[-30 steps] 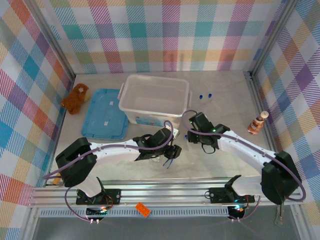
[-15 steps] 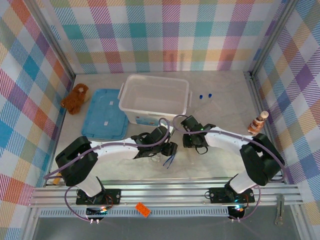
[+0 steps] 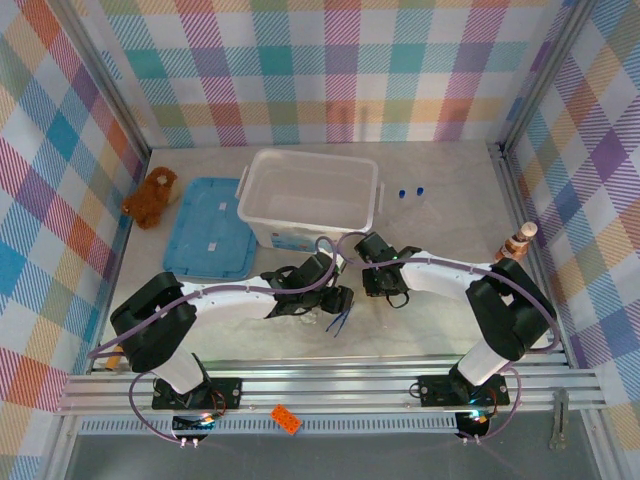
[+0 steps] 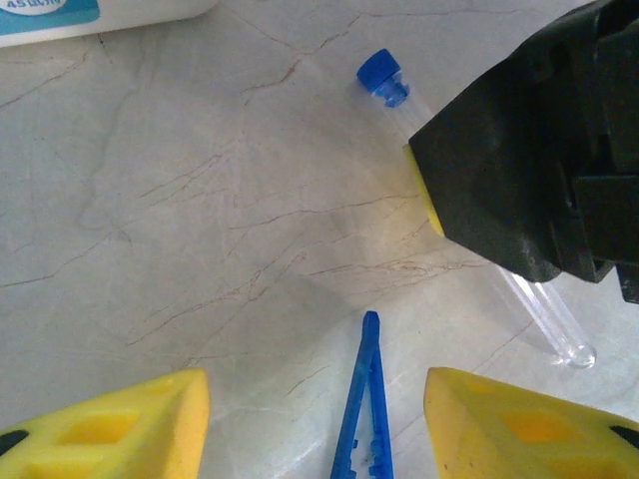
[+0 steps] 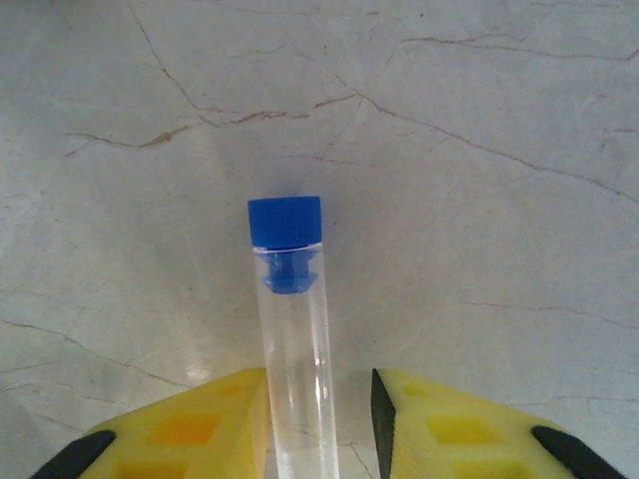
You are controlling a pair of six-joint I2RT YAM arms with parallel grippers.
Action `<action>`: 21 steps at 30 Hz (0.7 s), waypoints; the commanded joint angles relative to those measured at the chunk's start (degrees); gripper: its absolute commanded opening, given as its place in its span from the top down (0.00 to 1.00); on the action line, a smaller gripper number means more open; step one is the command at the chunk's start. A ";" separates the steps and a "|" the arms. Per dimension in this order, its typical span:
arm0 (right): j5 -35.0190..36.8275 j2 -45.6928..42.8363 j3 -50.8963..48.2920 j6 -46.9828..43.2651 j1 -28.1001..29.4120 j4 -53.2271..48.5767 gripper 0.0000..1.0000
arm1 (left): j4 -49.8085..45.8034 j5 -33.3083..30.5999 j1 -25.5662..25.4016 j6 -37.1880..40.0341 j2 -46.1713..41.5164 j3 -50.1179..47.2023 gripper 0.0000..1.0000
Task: Organize the chemistry lab equipment
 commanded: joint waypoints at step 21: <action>2.46 3.64 1.02 0.81 0.42 -1.52 0.81 | -0.57 1.64 0.75 0.11 -0.39 1.15 0.41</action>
